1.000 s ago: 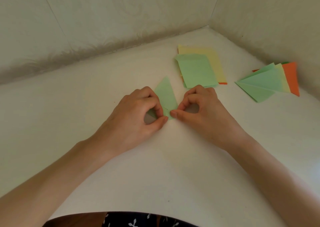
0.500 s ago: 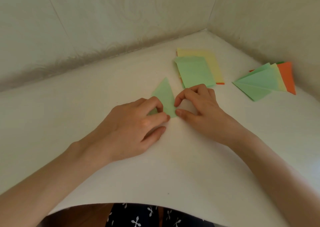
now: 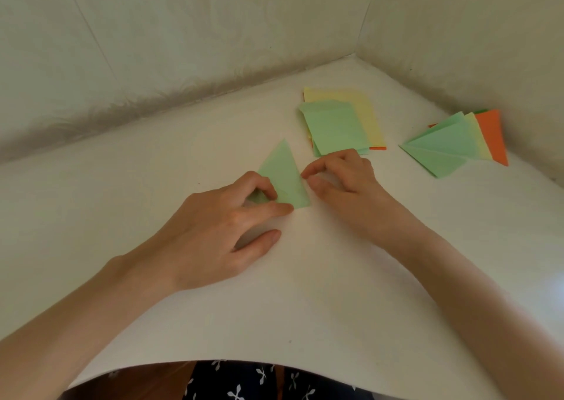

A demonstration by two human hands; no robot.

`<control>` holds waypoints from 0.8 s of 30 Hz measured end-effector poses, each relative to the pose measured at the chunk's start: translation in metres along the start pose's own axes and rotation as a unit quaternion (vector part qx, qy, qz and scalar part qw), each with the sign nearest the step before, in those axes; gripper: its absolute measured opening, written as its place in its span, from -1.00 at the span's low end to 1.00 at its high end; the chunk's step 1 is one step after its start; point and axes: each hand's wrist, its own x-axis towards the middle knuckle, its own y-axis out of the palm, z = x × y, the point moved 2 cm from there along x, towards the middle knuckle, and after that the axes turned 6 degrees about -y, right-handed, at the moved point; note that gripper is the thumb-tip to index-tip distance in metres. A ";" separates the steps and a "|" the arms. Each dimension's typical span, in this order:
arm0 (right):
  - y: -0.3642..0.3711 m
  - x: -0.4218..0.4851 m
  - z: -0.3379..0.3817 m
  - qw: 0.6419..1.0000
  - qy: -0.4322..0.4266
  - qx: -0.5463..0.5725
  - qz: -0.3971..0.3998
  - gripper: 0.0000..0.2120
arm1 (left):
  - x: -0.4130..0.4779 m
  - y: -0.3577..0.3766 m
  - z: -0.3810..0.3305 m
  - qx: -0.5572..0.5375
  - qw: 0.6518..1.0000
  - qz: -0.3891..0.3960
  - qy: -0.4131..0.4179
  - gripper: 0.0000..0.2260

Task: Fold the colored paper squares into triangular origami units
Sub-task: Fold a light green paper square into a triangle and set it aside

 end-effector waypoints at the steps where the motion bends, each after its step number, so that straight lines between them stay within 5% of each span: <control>1: 0.004 0.000 0.000 0.999 -0.008 -0.052 -0.004 -0.88 | 0.000 0.000 0.000 -0.006 1.000 0.001 -0.004 -0.63; 4: 0.010 -0.003 0.002 0.988 -0.028 -0.152 -0.008 -0.76 | 0.001 0.001 -0.001 0.001 1.000 -0.001 -0.010 -0.60; 24: 0.006 -0.002 -0.003 0.989 -0.033 -0.138 0.043 -0.65 | -0.002 0.004 0.003 -0.024 1.000 -0.003 0.006 -0.62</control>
